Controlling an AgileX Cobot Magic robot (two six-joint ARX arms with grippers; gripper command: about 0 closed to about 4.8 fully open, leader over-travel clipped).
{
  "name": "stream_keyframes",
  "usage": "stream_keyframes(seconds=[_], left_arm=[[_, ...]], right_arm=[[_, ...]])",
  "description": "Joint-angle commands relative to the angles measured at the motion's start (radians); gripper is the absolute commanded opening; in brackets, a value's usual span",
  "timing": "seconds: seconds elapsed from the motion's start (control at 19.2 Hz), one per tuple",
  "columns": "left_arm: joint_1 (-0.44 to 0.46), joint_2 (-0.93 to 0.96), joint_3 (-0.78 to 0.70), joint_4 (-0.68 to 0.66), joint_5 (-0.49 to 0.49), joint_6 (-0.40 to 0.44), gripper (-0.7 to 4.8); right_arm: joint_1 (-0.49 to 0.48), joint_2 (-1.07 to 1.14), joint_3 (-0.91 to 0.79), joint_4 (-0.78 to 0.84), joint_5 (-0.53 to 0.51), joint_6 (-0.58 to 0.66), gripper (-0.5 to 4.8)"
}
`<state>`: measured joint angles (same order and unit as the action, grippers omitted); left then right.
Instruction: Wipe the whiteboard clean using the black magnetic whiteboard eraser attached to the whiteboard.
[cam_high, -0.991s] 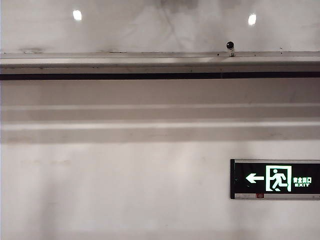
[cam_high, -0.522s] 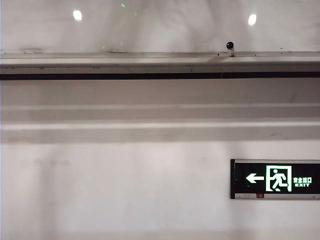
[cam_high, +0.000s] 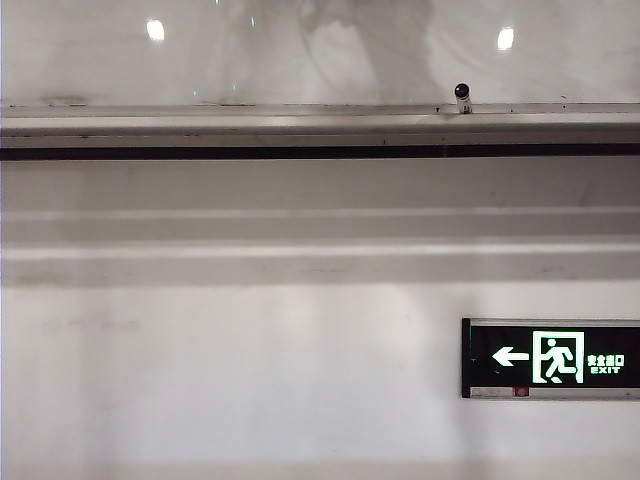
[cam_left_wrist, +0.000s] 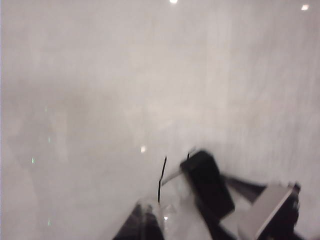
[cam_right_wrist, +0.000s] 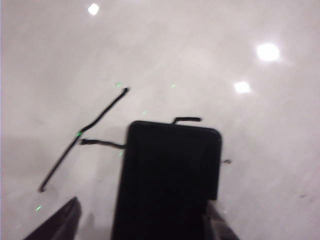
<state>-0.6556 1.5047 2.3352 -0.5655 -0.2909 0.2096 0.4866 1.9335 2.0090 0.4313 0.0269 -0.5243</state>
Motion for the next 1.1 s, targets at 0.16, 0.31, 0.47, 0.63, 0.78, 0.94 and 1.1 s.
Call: stream_keyframes(seconds=[0.16,0.31,0.47,0.63,0.78,0.94,1.1], left_arm=[[-0.001,-0.001,0.002,-0.009,0.053,0.0,-0.07],[-0.001,-0.001,0.002,-0.008,0.057,0.0,-0.07],[-0.001,-0.002,0.002,-0.002,0.064,0.0,-0.07],[-0.001,-0.002,0.002,-0.002,0.071,0.0,-0.07],[-0.001,-0.002,0.002,-0.002,0.071,0.0,-0.07],[-0.002,-0.002,0.002,-0.002,0.071,0.0,-0.06],[-0.002,-0.002,0.002,-0.002,0.071,0.0,-0.07]], right_arm=[[-0.002,0.011,0.004,0.031,0.087,0.005,3.02],[-0.002,0.016,0.004,0.039,0.084,0.004,3.61],[-0.002,0.027,0.004,0.05,0.089,0.004,3.6],[-0.003,0.048,0.004,0.053,0.11,0.004,3.59],[-0.003,0.065,0.004,0.052,0.113,0.004,2.84],[-0.003,0.072,0.004,0.068,0.109,-0.001,1.38],[0.001,0.072,0.007,0.126,0.088,0.0,1.38]])
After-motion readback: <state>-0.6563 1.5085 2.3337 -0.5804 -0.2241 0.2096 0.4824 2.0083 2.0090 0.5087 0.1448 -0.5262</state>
